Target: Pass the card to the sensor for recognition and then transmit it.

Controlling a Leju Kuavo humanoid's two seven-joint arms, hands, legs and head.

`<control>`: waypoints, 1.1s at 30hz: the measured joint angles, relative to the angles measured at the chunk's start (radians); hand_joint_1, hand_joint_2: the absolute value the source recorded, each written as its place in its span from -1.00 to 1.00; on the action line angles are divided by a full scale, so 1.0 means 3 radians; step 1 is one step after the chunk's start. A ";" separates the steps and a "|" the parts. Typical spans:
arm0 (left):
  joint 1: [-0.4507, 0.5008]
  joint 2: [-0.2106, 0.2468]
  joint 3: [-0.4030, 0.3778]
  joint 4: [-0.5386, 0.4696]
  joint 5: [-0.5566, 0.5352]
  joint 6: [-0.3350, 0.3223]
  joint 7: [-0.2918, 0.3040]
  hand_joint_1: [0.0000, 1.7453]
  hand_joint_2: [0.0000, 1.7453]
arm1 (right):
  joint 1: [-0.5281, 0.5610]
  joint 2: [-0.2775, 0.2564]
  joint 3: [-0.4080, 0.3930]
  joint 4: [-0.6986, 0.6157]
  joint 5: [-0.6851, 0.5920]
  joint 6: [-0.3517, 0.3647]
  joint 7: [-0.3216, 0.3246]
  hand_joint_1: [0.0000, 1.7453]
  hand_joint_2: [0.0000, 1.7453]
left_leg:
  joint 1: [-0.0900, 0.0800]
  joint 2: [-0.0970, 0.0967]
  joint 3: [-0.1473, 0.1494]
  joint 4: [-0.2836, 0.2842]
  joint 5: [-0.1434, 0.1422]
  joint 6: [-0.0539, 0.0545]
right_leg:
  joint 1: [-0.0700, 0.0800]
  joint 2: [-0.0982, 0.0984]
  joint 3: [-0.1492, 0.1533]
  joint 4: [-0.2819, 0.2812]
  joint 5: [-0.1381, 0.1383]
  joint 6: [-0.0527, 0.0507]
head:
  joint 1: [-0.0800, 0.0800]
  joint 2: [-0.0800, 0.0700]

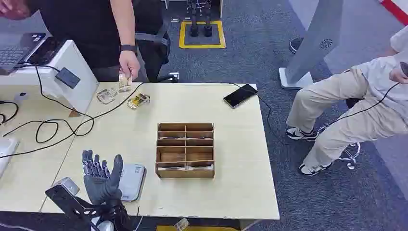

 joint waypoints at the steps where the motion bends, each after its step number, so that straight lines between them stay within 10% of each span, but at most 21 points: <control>1: 0.0000 -0.0004 0.0000 0.0000 0.0000 0.0000 0.0000 -1.00 1.00 | 0.0000 0.0000 0.0000 0.0000 0.0003 0.0000 0.0000 -1.00 1.00 | 0.0000 0.0000 0.0000 0.0000 0.0000 0.0000 | 0.0000 0.0000 0.0000 0.0000 0.0000 0.0000 | 0.0000 0.0000; 22: -0.0002 -0.0023 0.0000 0.0001 -0.0098 0.0015 -0.0013 -1.00 1.00 | 0.0000 0.0000 0.0000 0.0000 0.0032 0.0000 -0.0020 -1.00 1.00 | 0.0000 0.0000 0.0000 0.0000 0.0000 0.0000 | 0.0000 0.0000 0.0000 0.0000 0.0000 0.0000 | 0.0000 0.0000; 28: -0.0091 -0.0279 0.0204 0.0132 -0.1528 0.0112 -0.0290 -1.00 1.00 | -0.0003 0.0001 0.0000 0.0001 0.0075 0.0000 -0.0041 -1.00 1.00 | -0.0001 -0.0002 -0.0001 0.0000 0.0000 0.0000 | -0.0001 -0.0002 0.0002 0.0000 0.0000 0.0000 | 0.0001 0.0000; 33: -0.0121 -0.0344 0.0315 0.0236 -0.1588 0.0122 -0.0290 -1.00 1.00 | -0.0002 0.0003 0.0000 0.0001 0.0079 0.0000 -0.0057 -1.00 1.00 | -0.0001 0.0006 0.0002 0.0000 0.0000 0.0000 | -0.0001 0.0005 -0.0001 0.0000 0.0001 0.0001 | 0.0000 0.0000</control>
